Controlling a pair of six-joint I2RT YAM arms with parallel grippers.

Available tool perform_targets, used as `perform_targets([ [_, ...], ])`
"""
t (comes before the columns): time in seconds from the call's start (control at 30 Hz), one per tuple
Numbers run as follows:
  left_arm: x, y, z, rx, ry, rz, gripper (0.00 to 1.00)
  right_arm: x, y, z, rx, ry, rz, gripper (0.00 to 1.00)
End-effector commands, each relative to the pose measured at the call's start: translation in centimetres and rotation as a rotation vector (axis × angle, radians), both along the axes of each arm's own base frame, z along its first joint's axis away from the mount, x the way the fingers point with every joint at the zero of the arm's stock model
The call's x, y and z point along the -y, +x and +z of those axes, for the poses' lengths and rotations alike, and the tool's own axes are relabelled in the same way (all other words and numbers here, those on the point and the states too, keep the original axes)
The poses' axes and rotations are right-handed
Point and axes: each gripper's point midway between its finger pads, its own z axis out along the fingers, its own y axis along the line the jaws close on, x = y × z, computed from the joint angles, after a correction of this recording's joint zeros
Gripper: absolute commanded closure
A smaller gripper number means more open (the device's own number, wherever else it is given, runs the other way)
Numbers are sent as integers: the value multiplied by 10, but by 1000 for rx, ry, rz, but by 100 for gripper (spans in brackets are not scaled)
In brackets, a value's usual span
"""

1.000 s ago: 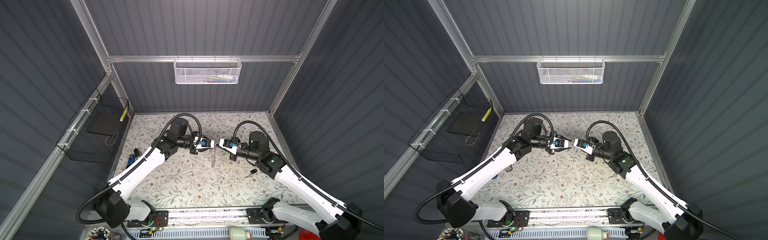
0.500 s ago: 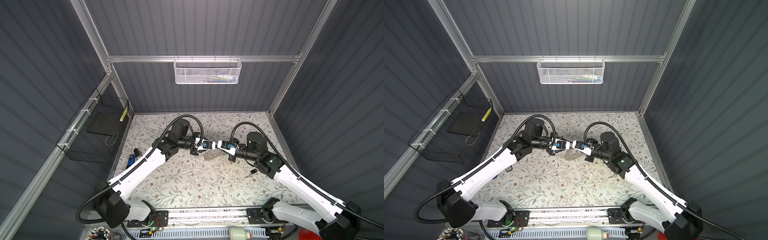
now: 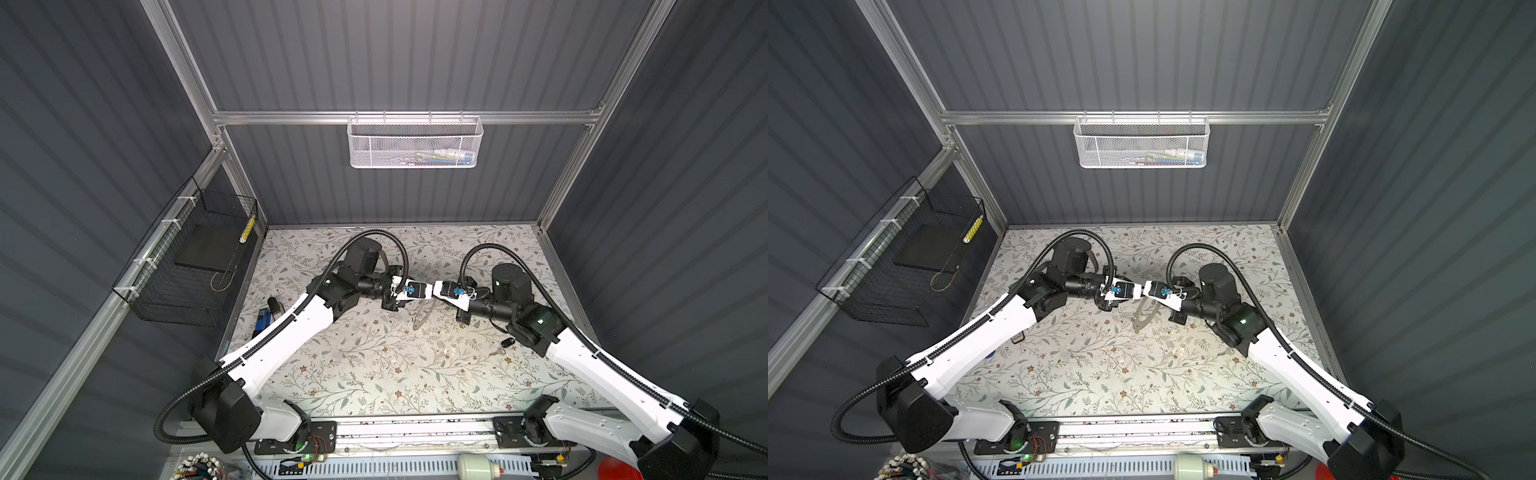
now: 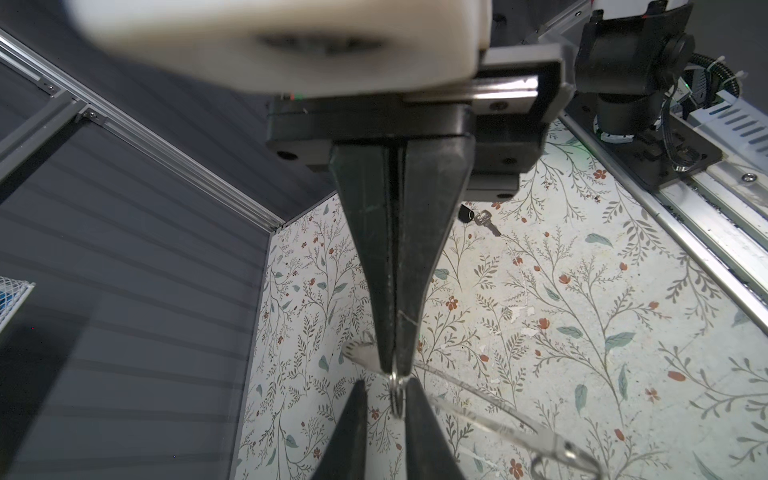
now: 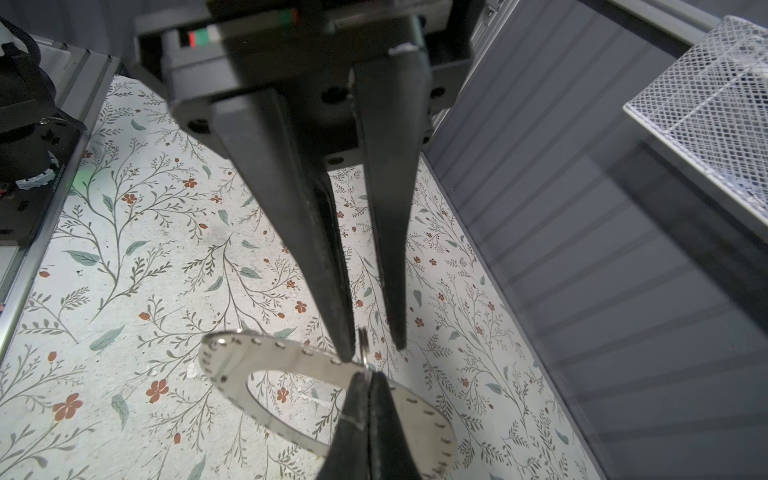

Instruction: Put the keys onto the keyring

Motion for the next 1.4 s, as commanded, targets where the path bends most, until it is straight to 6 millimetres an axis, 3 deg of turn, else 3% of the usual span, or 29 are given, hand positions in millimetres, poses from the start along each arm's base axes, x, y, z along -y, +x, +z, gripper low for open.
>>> perform_targets([
  [0.0, 4, -1, 0, -20, -7, -8, 83, -4, -1, 22, 24, 47, 16, 98],
  [0.3, 7, 1, -1, -27, -8, -11, 100, -5, -1, 23, 21, 51, 16, 95],
  [0.37, 6, 2, -3, -31, -7, -3, 100, -2, 0, 20, 20, 31, 0, 89],
  [0.43, 4, 2, -5, -20, -12, 8, 100, 8, 3, 17, 26, 12, -54, 75],
  [0.57, 2, 2, -4, 70, -57, 7, 100, 27, 1, 5, 41, 0, -113, 58],
  [0.67, 0, 1, -7, 137, -79, 5, 100, 42, 3, -6, 32, -5, -170, 53],
  [0.9, -3, 0, -3, 215, -116, 6, 100, 70, 20, -17, -44, 78, -346, 48],
  [1.37, -4, -1, 0, 240, -164, 23, 100, 75, 42, -50, -258, 137, -495, 45],
])
